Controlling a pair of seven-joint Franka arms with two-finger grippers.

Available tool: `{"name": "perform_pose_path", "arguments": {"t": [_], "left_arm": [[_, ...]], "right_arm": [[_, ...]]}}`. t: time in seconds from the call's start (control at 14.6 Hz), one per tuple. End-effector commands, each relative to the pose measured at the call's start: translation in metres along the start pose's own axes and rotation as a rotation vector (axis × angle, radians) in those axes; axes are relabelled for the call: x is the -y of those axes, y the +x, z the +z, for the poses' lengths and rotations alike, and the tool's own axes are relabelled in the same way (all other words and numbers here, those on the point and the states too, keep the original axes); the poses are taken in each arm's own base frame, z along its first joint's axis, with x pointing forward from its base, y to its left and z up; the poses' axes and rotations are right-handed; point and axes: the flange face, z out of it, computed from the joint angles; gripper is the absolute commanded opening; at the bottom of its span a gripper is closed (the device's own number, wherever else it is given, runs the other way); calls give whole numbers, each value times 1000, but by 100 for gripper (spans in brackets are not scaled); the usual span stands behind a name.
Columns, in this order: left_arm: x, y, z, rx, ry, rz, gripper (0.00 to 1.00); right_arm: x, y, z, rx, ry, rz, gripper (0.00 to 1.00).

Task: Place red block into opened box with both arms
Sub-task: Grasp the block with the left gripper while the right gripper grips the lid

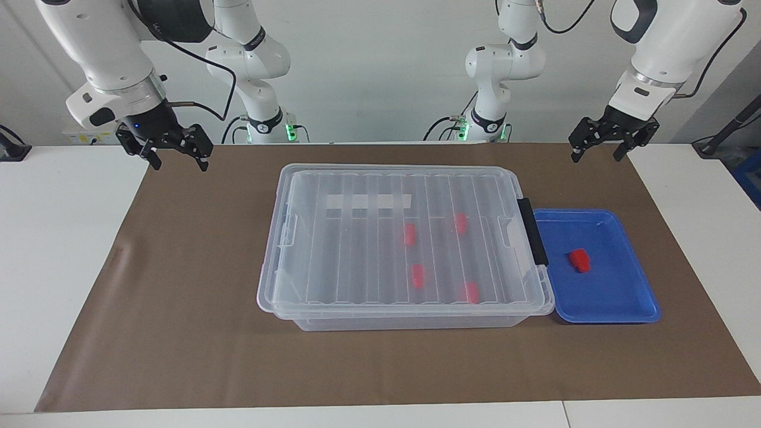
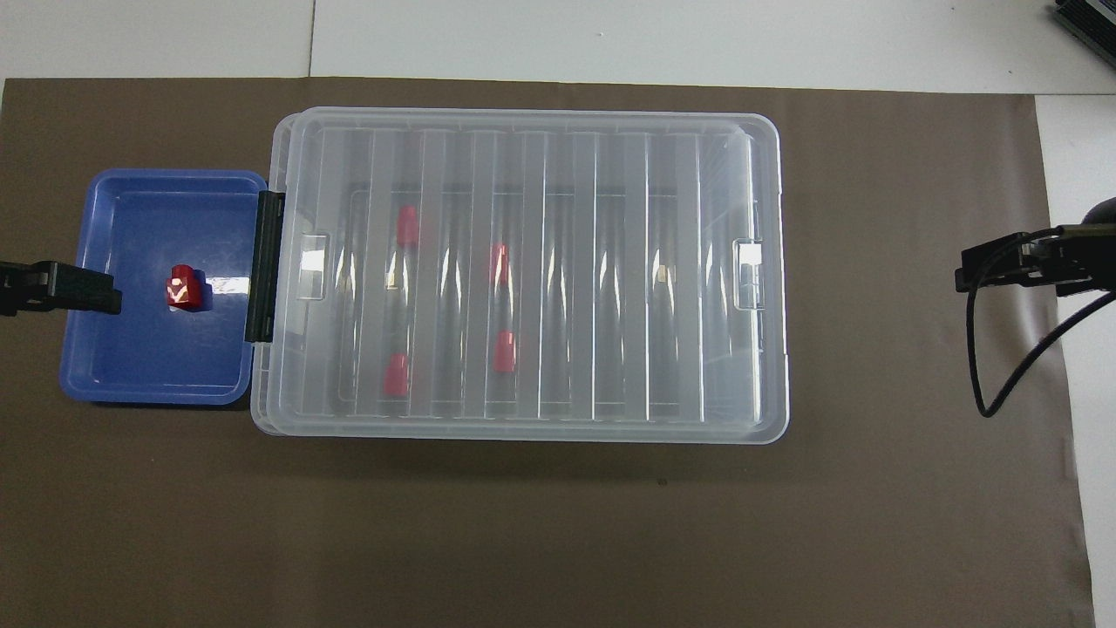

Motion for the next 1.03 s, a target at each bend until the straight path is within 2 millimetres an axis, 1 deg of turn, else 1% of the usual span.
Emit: {"name": "perform_pose_path", "arguments": {"t": [0.0,0.21,0.27,0.34,0.41,0.48,0.55,0.62,0.68,0.82,0.96], "left_arm": [[1,-3,-1,-12,18,-14,100],[2,-3,-2,-15,18,-14,100],[2,-3,-2,-16,18,-11,100],[3,-3,2,-16,18,-11,100],[4,-2,9,-36,18,-12,100],[6,-2,14,-77,19,-15,100],[7,-3,24,-100,19,-16,100],[12,-7,30,-111,19,-23,100],[20,-8,38,-120,20,-37,100],[23,-5,53,-146,21,-42,100],[23,2,81,-172,23,-39,100]], "right_arm": [[-5,-4,1,-16,-16,-6,100],[1,-1,-2,-42,-11,-15,100],[7,1,0,-59,-2,-22,100],[11,3,5,-75,4,-20,100],[26,2,15,-101,10,-27,100],[39,4,31,-128,16,-37,100],[54,3,47,-149,24,-47,100],[76,4,58,-173,34,-53,100],[90,7,67,-181,39,-42,100],[112,14,84,-186,46,-39,100],[119,21,102,-172,41,-47,100]]}}
